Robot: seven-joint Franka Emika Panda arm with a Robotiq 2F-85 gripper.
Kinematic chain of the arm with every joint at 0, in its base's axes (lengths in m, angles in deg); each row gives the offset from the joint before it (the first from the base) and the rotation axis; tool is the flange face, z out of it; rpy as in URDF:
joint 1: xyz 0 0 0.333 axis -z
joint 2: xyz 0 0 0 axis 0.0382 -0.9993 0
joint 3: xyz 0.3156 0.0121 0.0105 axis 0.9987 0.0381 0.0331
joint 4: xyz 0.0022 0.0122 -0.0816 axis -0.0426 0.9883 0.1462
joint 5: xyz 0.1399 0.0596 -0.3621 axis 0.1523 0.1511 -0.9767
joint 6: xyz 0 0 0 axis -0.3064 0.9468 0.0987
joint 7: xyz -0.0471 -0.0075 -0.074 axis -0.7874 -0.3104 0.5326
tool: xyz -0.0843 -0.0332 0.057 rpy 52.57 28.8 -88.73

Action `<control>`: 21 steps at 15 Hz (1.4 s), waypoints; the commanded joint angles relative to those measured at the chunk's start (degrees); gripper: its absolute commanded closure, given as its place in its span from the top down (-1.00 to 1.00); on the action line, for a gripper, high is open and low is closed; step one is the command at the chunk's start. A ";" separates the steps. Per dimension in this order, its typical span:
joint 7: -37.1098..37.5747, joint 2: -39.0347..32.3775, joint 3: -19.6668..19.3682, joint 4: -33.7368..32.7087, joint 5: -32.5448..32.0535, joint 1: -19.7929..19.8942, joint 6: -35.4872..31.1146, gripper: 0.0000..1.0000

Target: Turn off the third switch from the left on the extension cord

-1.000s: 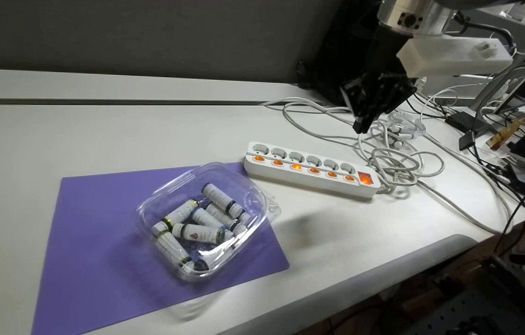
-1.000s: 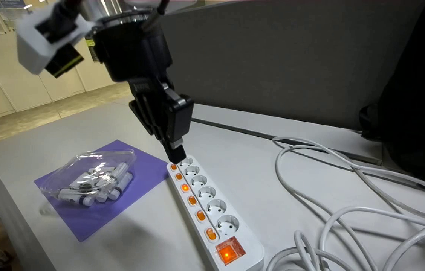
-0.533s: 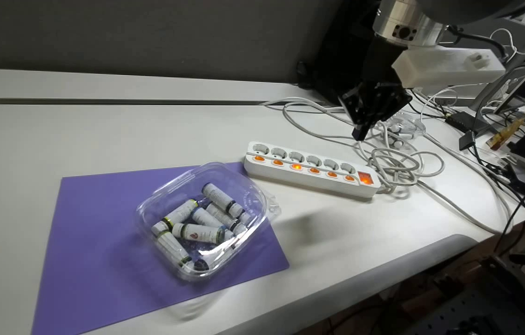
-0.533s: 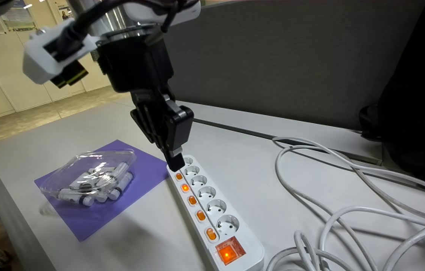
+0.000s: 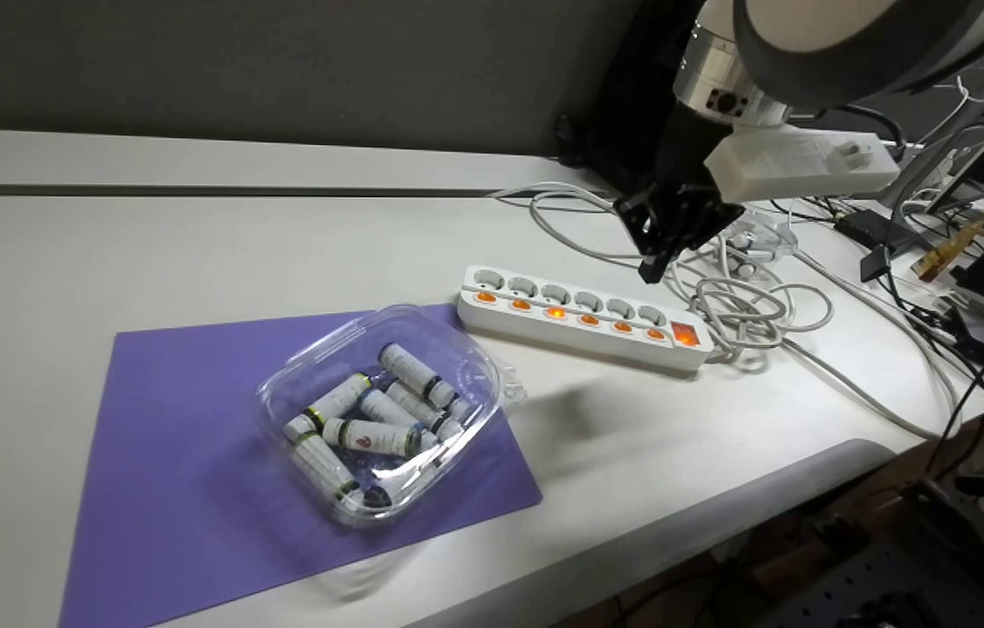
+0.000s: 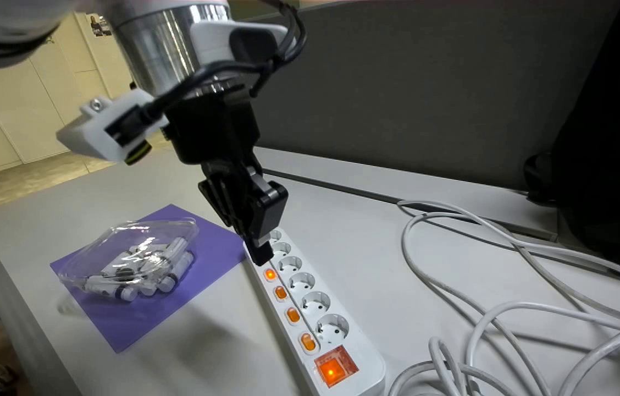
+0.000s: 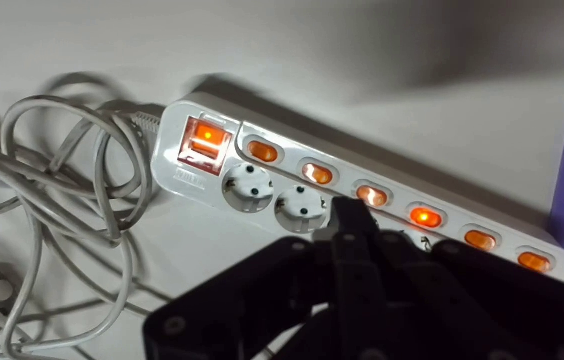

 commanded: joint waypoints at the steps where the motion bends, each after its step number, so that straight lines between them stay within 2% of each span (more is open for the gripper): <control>1: 1.05 -5.09 -1.55 -2.25 0.66 -2.30 -3.71 -1.00; 6: -0.89 -10.40 -1.87 -4.01 6.67 -4.34 -9.18 -1.00; 9: -3.84 -12.97 -0.43 -5.04 12.12 -4.35 -10.69 -1.00; 14: -7.53 -16.20 1.64 -7.44 19.03 -3.56 -10.37 -1.00; 21: -9.57 -18.75 2.81 -9.66 23.12 -2.78 -9.92 -1.00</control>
